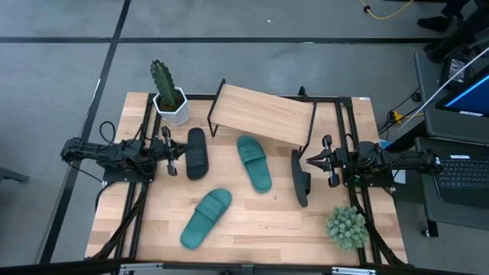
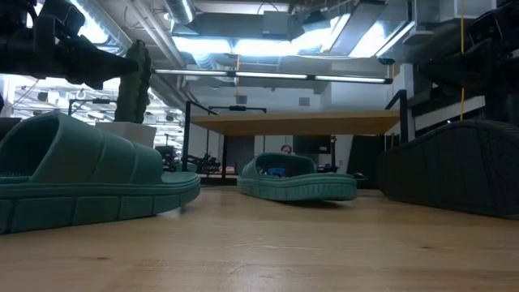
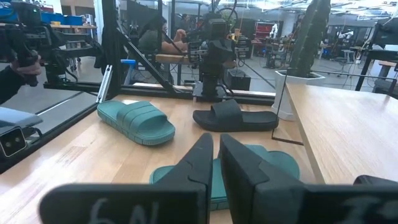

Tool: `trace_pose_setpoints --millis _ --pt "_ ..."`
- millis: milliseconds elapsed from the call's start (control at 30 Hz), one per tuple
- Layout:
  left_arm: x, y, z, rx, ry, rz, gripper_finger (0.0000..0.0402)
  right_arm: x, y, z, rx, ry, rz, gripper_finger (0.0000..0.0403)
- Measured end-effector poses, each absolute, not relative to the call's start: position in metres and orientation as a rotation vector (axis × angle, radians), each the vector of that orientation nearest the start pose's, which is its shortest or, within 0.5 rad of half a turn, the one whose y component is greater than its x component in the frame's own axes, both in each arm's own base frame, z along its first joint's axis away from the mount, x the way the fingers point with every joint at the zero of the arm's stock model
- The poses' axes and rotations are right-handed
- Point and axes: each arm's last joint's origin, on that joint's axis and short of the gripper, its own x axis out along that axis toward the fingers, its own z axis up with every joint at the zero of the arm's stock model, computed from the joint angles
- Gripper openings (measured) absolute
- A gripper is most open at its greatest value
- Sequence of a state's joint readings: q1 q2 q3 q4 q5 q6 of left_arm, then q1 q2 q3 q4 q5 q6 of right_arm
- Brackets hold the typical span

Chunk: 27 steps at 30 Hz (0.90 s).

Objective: Pick and place slides into the shelf
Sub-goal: Put the bottom black slide on the shelf

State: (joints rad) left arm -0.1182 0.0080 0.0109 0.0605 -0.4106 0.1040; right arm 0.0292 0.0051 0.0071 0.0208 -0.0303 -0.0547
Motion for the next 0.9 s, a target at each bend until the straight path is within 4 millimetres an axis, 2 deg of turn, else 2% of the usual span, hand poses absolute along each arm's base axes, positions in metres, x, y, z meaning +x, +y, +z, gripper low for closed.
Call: trace_pose_setpoints --millis 200,333,467,667,767,900 --pt "0.0959 -0.0005 0.1723 0.075 -0.049 0.268 0.0000 0.0975 0.0038 0.1675 0.009 -0.022 0.060 0.0033" --pt "0.0968 -0.0054 0.1724 0.078 -0.058 0.093 0.0000 0.0975 0.0038 0.1676 0.100 -0.021 0.062 0.0033" --pt "0.0968 -0.0094 0.1724 0.082 -0.065 -0.044 0.0000 0.0975 0.0038 0.1677 0.066 -0.021 0.062 0.0033" --pt "0.0968 -0.0063 0.1723 0.063 -0.060 0.062 0.0000 0.0975 0.0038 0.1681 -0.096 -0.031 0.059 0.0033" --pt "0.0968 -0.0059 0.1724 0.046 -0.060 0.078 0.0000 0.0975 0.0039 0.1680 -0.111 -0.032 0.065 0.0033" --pt "0.0967 -0.0054 0.1724 0.044 -0.060 0.095 0.0000 0.0971 0.0067 0.1695 -0.139 -0.055 0.160 0.0033"
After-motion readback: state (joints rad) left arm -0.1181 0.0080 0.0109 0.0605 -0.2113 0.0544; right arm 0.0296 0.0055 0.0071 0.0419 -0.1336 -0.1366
